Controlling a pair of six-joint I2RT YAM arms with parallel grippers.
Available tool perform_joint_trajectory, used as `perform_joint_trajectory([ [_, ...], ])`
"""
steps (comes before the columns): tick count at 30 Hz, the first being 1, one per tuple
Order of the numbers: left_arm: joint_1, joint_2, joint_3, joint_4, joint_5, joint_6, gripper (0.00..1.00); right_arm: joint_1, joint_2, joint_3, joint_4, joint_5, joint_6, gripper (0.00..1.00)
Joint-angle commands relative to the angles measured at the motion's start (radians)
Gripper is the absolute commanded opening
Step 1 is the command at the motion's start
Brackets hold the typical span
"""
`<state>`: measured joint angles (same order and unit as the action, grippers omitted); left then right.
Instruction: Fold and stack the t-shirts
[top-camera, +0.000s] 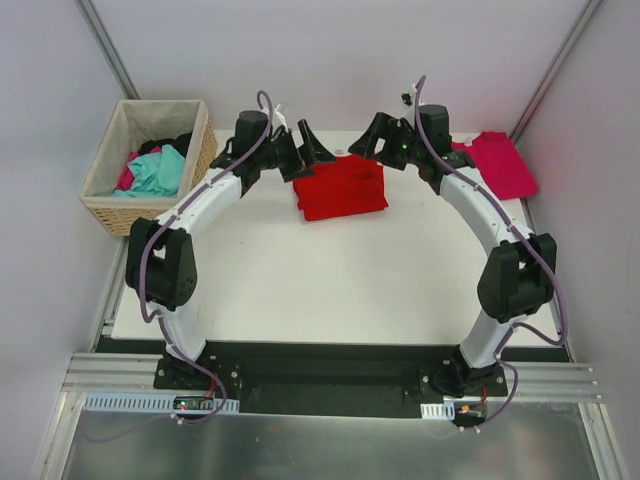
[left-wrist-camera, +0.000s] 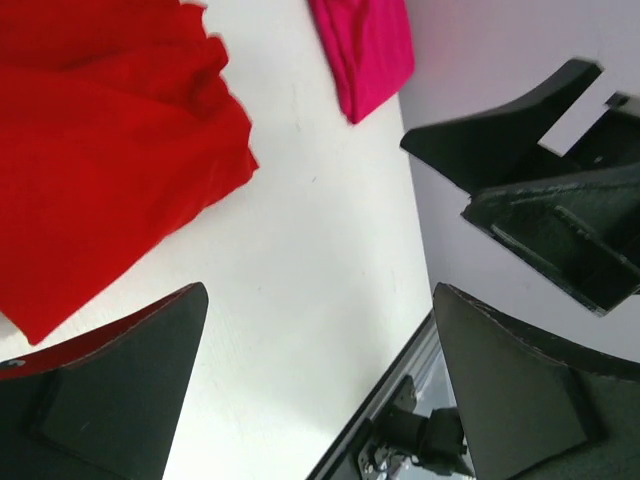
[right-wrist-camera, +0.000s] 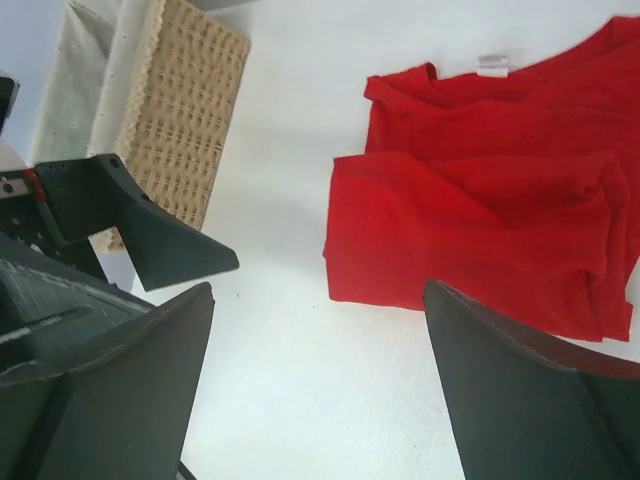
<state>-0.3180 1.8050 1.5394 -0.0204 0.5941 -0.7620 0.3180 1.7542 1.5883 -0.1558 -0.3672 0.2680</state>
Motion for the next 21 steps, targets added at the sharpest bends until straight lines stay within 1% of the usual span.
perform_joint_trajectory([
  [1,-0.004,0.053,-0.11,0.1,-0.016,-0.049,0.96,-0.007,0.053,-0.067,0.015,0.02,-0.019,0.89],
  [6,-0.004,0.143,-0.075,0.138,-0.023,-0.056,0.95,-0.011,0.117,-0.028,0.015,0.016,-0.041,0.89],
  [17,0.008,0.341,0.093,0.152,-0.005,-0.065,0.94,-0.031,0.356,0.196,-0.014,-0.036,-0.023,0.89],
  [21,0.014,0.396,0.122,0.165,0.01,-0.079,0.93,-0.031,0.428,0.206,-0.014,-0.048,0.0,0.88],
])
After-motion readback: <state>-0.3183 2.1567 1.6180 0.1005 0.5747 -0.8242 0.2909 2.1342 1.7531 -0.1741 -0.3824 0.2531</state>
